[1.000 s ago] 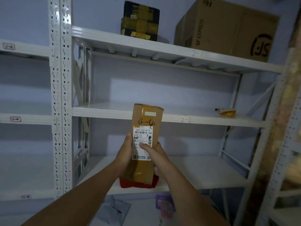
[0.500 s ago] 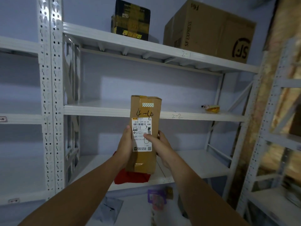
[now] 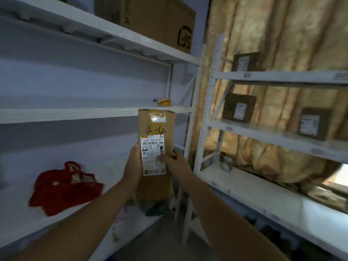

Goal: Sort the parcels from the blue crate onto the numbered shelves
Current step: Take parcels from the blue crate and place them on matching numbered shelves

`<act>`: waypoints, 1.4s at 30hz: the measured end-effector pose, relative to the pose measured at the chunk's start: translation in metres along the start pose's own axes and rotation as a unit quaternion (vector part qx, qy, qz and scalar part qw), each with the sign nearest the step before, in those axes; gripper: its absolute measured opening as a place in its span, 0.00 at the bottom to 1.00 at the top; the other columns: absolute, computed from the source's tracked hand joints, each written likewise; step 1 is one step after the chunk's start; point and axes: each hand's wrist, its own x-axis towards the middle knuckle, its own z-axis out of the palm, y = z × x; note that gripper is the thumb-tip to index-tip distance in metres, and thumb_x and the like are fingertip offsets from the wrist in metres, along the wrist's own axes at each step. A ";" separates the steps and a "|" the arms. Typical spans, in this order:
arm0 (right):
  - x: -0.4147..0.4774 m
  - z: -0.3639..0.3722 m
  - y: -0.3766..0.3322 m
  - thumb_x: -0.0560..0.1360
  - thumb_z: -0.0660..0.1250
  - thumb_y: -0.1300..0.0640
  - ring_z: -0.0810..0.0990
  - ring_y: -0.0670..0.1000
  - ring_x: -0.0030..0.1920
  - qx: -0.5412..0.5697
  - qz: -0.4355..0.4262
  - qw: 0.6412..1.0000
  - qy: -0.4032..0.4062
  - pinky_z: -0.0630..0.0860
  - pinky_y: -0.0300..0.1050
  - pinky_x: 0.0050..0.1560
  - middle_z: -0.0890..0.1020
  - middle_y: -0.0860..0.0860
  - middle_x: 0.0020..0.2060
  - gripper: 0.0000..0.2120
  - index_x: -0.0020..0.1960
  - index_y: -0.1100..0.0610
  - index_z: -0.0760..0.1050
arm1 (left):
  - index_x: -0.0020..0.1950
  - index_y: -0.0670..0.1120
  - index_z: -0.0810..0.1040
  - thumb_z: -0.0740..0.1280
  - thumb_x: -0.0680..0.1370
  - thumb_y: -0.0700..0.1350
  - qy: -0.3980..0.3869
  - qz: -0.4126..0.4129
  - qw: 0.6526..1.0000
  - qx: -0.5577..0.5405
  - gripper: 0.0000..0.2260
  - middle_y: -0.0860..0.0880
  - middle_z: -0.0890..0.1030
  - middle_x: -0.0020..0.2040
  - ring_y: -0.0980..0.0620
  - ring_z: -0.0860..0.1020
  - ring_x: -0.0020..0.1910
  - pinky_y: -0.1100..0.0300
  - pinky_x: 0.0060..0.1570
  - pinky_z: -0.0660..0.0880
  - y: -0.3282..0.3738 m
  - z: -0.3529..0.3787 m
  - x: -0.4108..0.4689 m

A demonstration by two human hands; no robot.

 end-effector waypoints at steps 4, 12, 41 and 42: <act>-0.042 -0.106 0.024 0.66 0.79 0.44 0.86 0.52 0.56 -0.002 0.043 0.994 0.103 0.82 0.57 0.61 0.84 0.50 0.61 0.38 0.72 0.51 0.71 | 0.57 0.50 0.82 0.50 0.85 0.61 -0.084 -0.033 0.996 -0.008 0.24 0.48 0.87 0.49 0.49 0.86 0.47 0.50 0.50 0.81 -0.024 0.107 -0.026; -0.197 -0.326 0.056 0.66 0.77 0.45 0.85 0.52 0.56 -0.014 0.071 0.951 0.300 0.81 0.58 0.62 0.83 0.49 0.60 0.37 0.72 0.50 0.69 | 0.56 0.52 0.81 0.50 0.85 0.60 -0.252 -0.086 0.963 -0.041 0.23 0.49 0.86 0.50 0.48 0.84 0.50 0.49 0.55 0.79 -0.057 0.343 -0.144; -0.476 -0.810 0.254 0.74 0.68 0.65 0.82 0.51 0.57 -0.048 0.177 0.799 0.573 0.80 0.52 0.59 0.83 0.45 0.55 0.26 0.65 0.43 0.70 | 0.75 0.61 0.66 0.62 0.81 0.38 -0.534 -0.100 0.837 0.067 0.26 0.55 0.79 0.67 0.51 0.79 0.64 0.52 0.62 0.78 -0.232 0.864 -0.449; -0.468 -0.826 0.262 0.74 0.68 0.64 0.82 0.51 0.56 -0.041 0.185 0.796 0.575 0.80 0.52 0.59 0.83 0.45 0.54 0.26 0.65 0.42 0.69 | 0.76 0.61 0.64 0.62 0.80 0.37 -0.543 -0.095 0.830 0.082 0.28 0.54 0.78 0.69 0.50 0.77 0.67 0.50 0.65 0.77 -0.241 0.879 -0.444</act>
